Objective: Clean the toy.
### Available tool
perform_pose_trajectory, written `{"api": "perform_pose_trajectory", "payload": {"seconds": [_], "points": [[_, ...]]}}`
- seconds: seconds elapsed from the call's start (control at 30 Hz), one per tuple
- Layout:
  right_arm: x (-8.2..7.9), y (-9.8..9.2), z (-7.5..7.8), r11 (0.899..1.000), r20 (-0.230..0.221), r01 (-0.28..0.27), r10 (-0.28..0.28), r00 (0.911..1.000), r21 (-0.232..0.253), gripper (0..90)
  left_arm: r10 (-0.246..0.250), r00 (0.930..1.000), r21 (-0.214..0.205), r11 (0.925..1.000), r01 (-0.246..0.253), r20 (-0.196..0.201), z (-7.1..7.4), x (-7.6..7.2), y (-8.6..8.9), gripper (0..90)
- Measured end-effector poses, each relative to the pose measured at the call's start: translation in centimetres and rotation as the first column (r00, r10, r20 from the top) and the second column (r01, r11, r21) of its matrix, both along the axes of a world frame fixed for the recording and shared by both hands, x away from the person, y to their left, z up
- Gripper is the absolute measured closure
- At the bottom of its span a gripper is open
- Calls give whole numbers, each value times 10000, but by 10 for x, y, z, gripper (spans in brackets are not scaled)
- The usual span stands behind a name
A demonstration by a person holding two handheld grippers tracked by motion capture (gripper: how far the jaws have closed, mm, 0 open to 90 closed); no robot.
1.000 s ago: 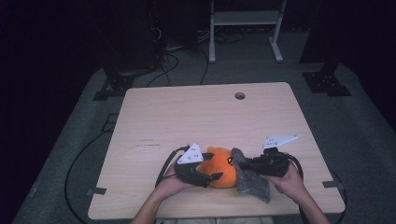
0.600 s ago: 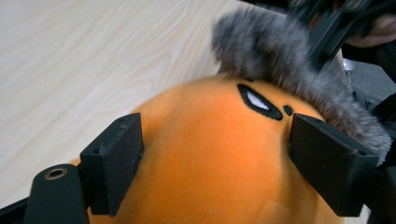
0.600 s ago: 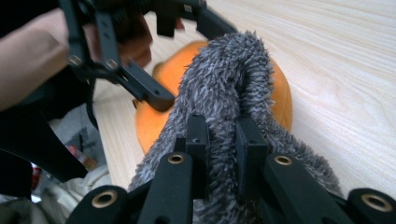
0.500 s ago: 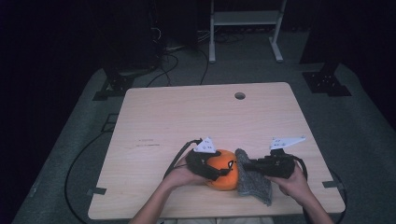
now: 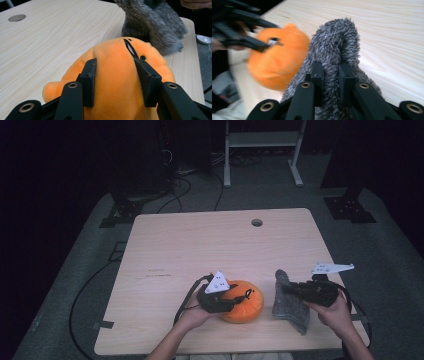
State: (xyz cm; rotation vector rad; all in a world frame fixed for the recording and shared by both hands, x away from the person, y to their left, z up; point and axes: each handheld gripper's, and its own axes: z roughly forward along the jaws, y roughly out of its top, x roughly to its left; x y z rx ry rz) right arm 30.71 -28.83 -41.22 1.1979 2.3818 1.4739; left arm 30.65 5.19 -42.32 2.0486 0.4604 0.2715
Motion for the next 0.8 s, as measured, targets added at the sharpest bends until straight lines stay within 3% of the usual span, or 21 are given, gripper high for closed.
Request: {"api": "perform_pose_trajectory", "payload": {"seconds": [0.1,0.23,0.33,0.5,0.67,0.8], "points": [[5,-14,-7,9976,-116,475,-482,9988,-498,743,58,10000,-213,9998,-59,-62,1,0,1,556],[11,-24,-19,9932,-371,712,-749,9965,-922,649,70,9999,-245,9997,-73,-114,2,0,2,551],[13,-26,-24,9909,-359,931,-969,9946,-972,560,70,9999,-223,9997,-72,-101,3,1,2,550],[16,-23,-29,9845,-93,1336,-1356,9907,-1139,507,16,10000,-157,9999,-17,-17,5,1,2,540],[17,-26,-24,9865,256,1537,-1524,9880,-574,487,145,9999,-225,9996,-144,40,6,1,4,541],[16,-28,-20,9892,224,1438,-1432,9894,-275,481,333,9994,-356,9988,-332,10,8,4,5,543]]}}
